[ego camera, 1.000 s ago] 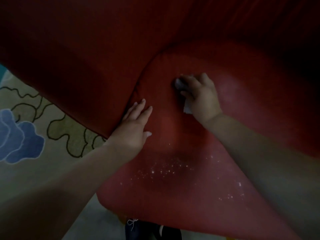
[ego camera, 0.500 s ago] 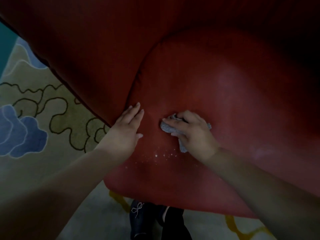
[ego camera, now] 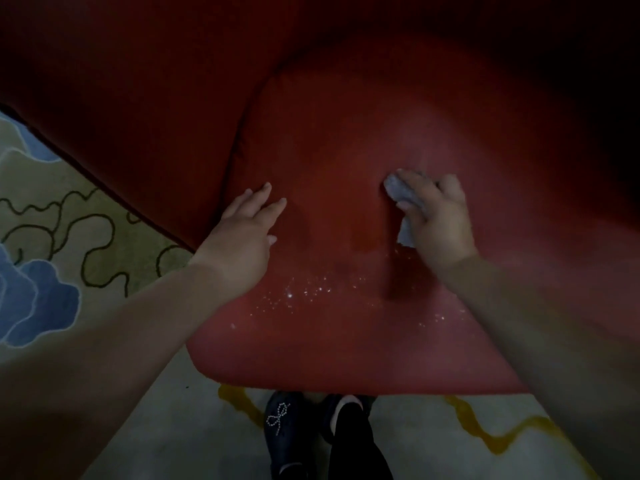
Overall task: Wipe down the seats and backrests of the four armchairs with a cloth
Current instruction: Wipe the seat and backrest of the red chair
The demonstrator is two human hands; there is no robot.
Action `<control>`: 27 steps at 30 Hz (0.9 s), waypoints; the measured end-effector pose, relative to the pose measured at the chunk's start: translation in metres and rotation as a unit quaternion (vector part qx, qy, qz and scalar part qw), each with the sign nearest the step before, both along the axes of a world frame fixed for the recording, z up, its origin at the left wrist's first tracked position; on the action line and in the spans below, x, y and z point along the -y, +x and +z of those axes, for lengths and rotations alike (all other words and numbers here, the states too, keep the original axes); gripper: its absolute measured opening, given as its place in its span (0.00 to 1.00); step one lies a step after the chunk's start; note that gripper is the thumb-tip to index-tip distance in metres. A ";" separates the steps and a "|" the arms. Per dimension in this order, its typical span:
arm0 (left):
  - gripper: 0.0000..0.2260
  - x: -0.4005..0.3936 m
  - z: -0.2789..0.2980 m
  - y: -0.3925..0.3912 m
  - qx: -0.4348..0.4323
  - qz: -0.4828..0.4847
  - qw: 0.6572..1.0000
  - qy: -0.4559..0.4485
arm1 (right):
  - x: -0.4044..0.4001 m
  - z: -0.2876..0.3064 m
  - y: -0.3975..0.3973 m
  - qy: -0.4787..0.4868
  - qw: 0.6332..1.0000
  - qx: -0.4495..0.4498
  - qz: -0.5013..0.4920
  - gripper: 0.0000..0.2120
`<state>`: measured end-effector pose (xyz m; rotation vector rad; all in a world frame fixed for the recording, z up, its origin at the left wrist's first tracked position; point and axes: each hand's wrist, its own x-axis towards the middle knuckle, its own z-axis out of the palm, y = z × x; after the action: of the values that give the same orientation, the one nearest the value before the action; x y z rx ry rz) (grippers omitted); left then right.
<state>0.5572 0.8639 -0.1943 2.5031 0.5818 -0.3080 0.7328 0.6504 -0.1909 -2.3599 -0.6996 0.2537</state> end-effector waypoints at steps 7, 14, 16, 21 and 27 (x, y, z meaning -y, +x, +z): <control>0.29 0.002 -0.002 -0.003 -0.012 -0.017 1.000 0.020 | 0.024 -0.005 -0.056 0.037 0.996 0.000 0.080 0.21; 0.29 0.007 -0.002 -0.001 -0.025 -0.023 0.999 0.039 | 0.028 -0.017 -0.055 0.032 0.991 -0.065 -0.116 0.22; 0.29 0.008 -0.003 -0.001 -0.027 -0.025 0.998 0.041 | 0.020 -0.017 -0.072 0.042 0.994 -0.078 -0.071 0.21; 0.29 0.008 -0.004 0.000 -0.033 -0.023 0.998 0.045 | 0.051 -0.011 -0.060 0.102 0.986 -0.008 -0.134 0.21; 0.29 0.011 -0.004 -0.005 -0.040 -0.042 0.997 0.051 | 0.092 -0.024 -0.075 0.037 0.982 -0.022 -0.184 0.22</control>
<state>0.5524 0.8528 -0.1984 2.6293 0.5365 -0.4214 0.6581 0.5584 -0.2150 -2.3506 -0.2381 0.1142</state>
